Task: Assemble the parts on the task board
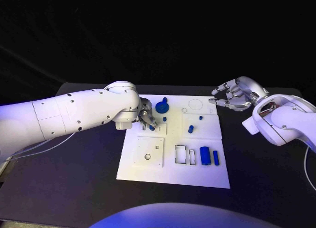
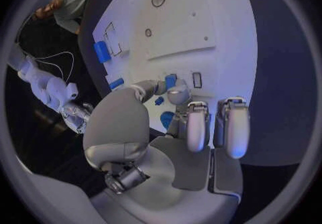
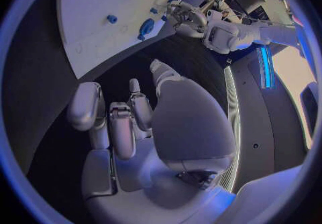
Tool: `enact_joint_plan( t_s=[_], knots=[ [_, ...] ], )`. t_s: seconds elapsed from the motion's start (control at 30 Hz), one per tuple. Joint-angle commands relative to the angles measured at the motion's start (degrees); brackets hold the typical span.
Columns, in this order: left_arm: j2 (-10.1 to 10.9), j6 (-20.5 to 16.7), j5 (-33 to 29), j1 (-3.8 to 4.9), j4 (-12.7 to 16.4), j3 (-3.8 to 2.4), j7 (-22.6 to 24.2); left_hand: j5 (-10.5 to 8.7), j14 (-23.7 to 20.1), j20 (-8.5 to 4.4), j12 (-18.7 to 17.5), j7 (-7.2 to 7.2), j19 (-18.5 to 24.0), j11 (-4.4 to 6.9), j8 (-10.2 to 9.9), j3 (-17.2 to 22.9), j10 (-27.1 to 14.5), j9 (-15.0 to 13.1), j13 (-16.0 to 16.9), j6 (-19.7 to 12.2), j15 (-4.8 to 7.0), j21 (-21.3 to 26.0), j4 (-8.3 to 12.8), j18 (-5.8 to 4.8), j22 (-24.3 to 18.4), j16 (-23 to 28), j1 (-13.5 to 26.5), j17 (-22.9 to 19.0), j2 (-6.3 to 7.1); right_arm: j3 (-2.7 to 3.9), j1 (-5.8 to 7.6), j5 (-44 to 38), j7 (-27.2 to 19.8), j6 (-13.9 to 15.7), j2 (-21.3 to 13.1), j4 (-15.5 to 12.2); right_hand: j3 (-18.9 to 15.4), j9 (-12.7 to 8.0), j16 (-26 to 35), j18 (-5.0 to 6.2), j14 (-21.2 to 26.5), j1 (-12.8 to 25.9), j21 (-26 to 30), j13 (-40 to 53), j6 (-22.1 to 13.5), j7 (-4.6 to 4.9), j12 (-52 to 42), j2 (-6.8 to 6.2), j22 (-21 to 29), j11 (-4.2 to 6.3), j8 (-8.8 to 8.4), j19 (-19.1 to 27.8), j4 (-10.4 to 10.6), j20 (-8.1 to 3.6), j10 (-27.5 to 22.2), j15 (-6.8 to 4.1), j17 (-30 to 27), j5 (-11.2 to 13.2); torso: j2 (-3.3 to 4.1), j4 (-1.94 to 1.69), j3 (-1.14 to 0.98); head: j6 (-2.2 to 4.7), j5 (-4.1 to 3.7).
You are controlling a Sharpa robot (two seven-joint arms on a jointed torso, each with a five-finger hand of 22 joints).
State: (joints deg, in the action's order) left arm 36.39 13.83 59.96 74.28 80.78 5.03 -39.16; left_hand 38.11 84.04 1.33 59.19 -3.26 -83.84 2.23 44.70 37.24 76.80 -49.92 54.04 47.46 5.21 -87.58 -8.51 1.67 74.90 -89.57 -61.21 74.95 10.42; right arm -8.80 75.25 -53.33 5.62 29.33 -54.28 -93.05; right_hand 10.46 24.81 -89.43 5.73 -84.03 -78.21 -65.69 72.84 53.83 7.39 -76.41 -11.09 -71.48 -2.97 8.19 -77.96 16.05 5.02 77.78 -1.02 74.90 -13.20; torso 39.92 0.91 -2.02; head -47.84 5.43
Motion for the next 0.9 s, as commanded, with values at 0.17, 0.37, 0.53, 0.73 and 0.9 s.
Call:
enact_joint_plan(
  t_s=[0.17, 0.37, 0.53, 0.73, 0.9],
  knots=[
    [-0.3, 1.5, 0.3, -0.05, -0.2, 0.05, 0.0, 0.15, 5.9, -0.39, -0.3, 1.47, -3.9, 0.05, 0.2, 8.5, 0.5, -0.1, -0.2, 1.8, 0.41, -0.4, 8.7, -0.79, 12.2, -0.4, 0.0, 15.0, -0.73, 0.0, -0.04, -0.4, -0.4, -0.8, 0.1, 0.0, 0.1, 0.1, 0.3, 0.3, -5.3, -0.2, 0.4, 0.0, 0.3, 0.02, 0.2, -0.29, 0.0, 0.19, 0.21, 0.4, 0.3, -0.1, -0.3, -0.16, 12.5, -0.3, 0.01, 0.02, 0.0, -0.21, -0.02],
    [-0.6, 2.1, 0.3, -0.1, -0.5, 0.07, -0.1, -0.4, 6.0, -0.46, -0.4, 1.54, -4.0, 0.08, 0.5, 8.4, 0.7, -0.2, -0.3, 1.8, 0.49, -0.4, 8.6, -0.83, 12.3, -0.4, 0.5, 15.1, -0.91, 0.0, -0.04, -0.4, -0.4, -0.9, 0.1, -0.1, 0.1, 0.1, 0.3, 0.3, -5.3, -0.2, 0.4, 0.0, 0.3, 0.02, 0.2, -0.29, 0.0, 0.19, 0.21, 0.4, 0.3, -0.1, -0.3, -0.16, 12.5, -0.3, -0.02, 0.02, 0.0, -0.36, -0.09],
    [-0.9, 2.7, 0.2, -0.17, -0.9, 0.1, -0.1, -0.87, 6.0, -0.51, -0.5, 1.59, -4.0, 0.11, 0.6, 8.4, 0.8, -0.2, -0.5, 1.8, 0.54, -0.4, 8.5, -0.82, 12.3, -0.4, 0.8, 15.1, -1.03, 0.0, -0.04, -0.4, -0.4, -0.9, 0.1, -0.1, 0.1, 0.1, 0.3, 0.3, -5.3, -0.2, 0.4, 0.0, 0.3, 0.02, 0.2, -0.29, 0.0, 0.19, 0.21, 0.4, 0.3, -0.1, -0.3, -0.16, 12.5, -0.3, -0.02, 0.02, -0.01, -0.46, -0.08],
    [-1.2, 3.1, 0.1, -0.26, -1.3, 0.14, -0.2, -2.35, 6.0, -0.63, -0.6, 1.72, -4.1, 0.17, 0.9, 8.2, 1.1, -0.4, -0.8, 1.8, 0.66, -0.5, 8.2, -0.85, 12.4, -0.4, 1.6, 15.1, -1.35, 0.0, -0.05, -0.4, -0.5, -0.9, 0.0, -0.1, 0.2, 0.2, 0.4, 0.33, -5.3, -0.1, 0.6, 0.0, 0.3, 0.0, 0.2, -0.28, 0.1, 0.21, 0.29, 0.5, 0.3, -0.12, -0.3, -0.18, 12.4, -0.3, -0.01, 0.02, -0.01, -0.61, -0.16],
    [-1.3, 3.2, 0.1, -0.3, -1.6, 0.15, -0.2, -3.57, 6.0, -0.72, -0.7, 1.83, -4.1, 0.22, 1.1, 8.0, 1.3, -0.4, -1.0, 1.8, 0.75, -0.5, 7.9, -0.85, 12.4, -0.4, 2.3, 15.1, -1.52, 0.0, -0.05, -0.3, -0.5, -0.9, 0.0, -0.1, 0.2, 0.2, 0.4, 0.33, -5.3, -0.1, 0.6, 0.0, 0.3, 0.0, 0.2, -0.28, 0.1, 0.21, 0.29, 0.5, 0.3, -0.12, -0.3, -0.18, 12.4, -0.3, -0.05, 0.02, 0.0, -0.7, -0.23]
  ],
)
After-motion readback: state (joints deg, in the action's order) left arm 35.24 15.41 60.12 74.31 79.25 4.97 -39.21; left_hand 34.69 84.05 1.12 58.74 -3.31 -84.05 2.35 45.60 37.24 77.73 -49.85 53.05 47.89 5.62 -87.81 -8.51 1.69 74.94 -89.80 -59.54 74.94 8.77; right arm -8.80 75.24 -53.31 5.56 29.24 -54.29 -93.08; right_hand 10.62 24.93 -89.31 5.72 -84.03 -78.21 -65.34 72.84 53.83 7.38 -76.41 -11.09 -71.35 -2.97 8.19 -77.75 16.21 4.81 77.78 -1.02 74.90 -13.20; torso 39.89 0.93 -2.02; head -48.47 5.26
